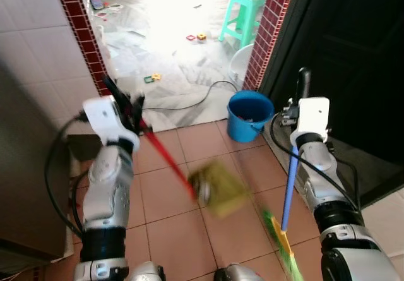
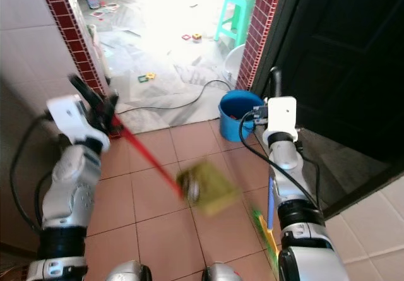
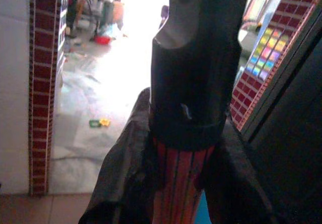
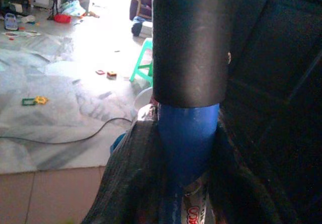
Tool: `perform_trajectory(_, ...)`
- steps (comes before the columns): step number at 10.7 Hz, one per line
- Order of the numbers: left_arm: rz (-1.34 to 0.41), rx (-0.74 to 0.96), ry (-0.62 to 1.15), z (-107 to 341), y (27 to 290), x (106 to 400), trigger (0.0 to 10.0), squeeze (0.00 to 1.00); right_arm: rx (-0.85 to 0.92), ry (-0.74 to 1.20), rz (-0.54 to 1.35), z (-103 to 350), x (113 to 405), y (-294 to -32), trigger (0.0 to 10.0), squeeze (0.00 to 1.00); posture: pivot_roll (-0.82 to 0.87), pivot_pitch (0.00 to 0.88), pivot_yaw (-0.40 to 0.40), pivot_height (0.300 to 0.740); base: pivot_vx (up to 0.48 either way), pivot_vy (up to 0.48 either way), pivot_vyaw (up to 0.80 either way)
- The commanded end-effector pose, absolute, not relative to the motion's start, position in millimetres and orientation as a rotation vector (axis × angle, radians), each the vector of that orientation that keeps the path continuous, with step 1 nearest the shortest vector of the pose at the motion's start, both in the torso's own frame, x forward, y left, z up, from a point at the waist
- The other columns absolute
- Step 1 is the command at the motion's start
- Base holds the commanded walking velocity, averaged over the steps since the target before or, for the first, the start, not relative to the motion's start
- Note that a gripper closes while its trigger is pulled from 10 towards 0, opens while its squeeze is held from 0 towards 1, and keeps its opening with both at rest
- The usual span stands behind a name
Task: Sweep floor
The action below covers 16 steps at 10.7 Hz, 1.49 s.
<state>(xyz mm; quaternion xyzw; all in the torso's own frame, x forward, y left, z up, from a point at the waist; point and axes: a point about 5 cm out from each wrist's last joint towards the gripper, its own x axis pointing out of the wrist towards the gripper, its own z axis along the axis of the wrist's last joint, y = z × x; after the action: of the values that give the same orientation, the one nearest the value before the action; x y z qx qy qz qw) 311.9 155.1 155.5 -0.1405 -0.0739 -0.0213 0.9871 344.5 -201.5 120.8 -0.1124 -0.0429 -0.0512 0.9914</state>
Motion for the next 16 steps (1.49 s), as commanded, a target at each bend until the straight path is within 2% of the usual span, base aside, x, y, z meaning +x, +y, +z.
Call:
perform_trajectory(1,-0.056,-0.302,-0.241,175.1,154.5,312.3,10.0,0.00,-0.222,-0.089,-0.090,123.0,345.9,-199.6,10.0,0.00,-0.07,0.060,-0.030,0.740,0.000,0.000,0.00)
perform_trajectory(4,-0.064,-0.330,-0.306,197.8,152.9,317.7,10.0,0.00,-0.197,-0.040,-0.054,109.4,340.1,-190.9,10.0,0.00,-0.07,0.063,-0.031,0.740,0.000,0.000,0.00)
perform_trajectory(6,-0.021,-0.347,-0.429,235.1,167.3,321.2,10.0,0.00,-0.162,-0.024,0.003,100.3,333.6,-175.6,10.0,0.00,-0.07,0.066,-0.020,0.740,0.000,0.000,-0.49)
perform_trajectory(7,-0.034,-0.337,-0.433,237.8,167.1,322.3,10.0,0.00,-0.147,-0.021,0.016,99.5,333.5,-171.2,10.0,0.00,-0.06,0.065,-0.014,0.740,0.000,0.000,0.00)
perform_trajectory(11,-0.042,-0.339,-0.426,239.3,164.9,324.0,10.0,0.00,-0.139,-0.028,0.061,101.1,333.7,-162.3,10.0,0.00,-0.06,0.064,-0.008,0.740,0.297,0.000,0.00)
perform_trajectory(16,-0.071,-0.328,-0.438,244.1,162.9,325.5,10.0,0.00,-0.125,-0.037,0.100,99.1,329.4,-154.1,10.0,0.00,-0.06,0.060,0.006,0.740,0.442,0.000,0.00)
